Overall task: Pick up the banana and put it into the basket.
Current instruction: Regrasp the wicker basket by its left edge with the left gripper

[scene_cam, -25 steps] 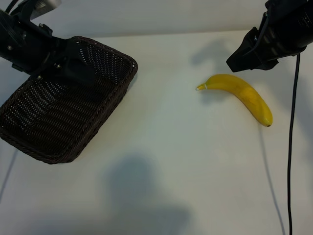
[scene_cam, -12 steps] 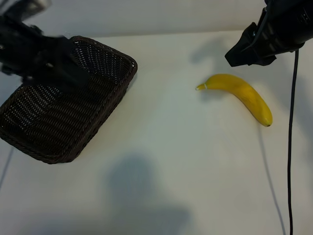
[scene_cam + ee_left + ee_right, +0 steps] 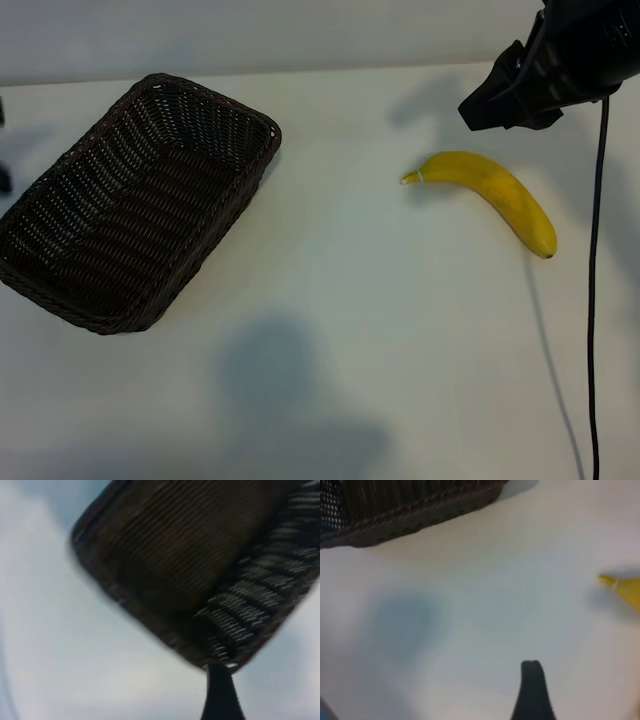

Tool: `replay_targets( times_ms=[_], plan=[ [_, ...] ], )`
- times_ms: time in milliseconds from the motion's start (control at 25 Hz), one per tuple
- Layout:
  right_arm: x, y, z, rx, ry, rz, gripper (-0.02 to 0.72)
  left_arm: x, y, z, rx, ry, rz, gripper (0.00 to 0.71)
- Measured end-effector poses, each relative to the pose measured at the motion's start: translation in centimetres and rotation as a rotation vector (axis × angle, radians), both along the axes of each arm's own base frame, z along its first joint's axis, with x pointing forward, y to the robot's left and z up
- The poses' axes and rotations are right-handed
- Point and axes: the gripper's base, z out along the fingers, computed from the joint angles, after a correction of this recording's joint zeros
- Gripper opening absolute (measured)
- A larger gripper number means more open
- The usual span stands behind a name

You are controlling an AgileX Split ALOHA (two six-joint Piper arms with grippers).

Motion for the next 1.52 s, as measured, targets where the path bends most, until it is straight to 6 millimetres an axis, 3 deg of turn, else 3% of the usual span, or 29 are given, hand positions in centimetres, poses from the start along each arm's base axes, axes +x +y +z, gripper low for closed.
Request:
replay_targets(
  times_ms=[200, 360, 1040, 1400, 1520],
  plan=[
    [0.0, 0.0, 0.0, 0.006, 0.005, -0.010, 0.525, -1.6, 0.9, -7.2, 0.004, 0.087, 0.194, 0.500],
    [0.0, 0.0, 0.0, 0.007, 0.007, -0.014, 0.525, -2.4, 1.5, -10.9, -0.037, 0.064, 0.314, 0.500],
    [0.0, 0.0, 0.0, 0.008, 0.015, -0.015, 0.525, -1.8, 4.6, -11.8, -0.105, -0.017, 0.532, 0.500],
    [0.0, 0.0, 0.0, 0.008, 0.015, -0.015, 0.525, 1.5, 4.8, -17.0, -0.192, 0.075, 0.540, 0.500],
    [0.0, 0.0, 0.0, 0.008, 0.014, -0.015, 0.525, 2.4, 5.0, -19.5, -0.199, 0.110, 0.526, 0.453]
  ],
)
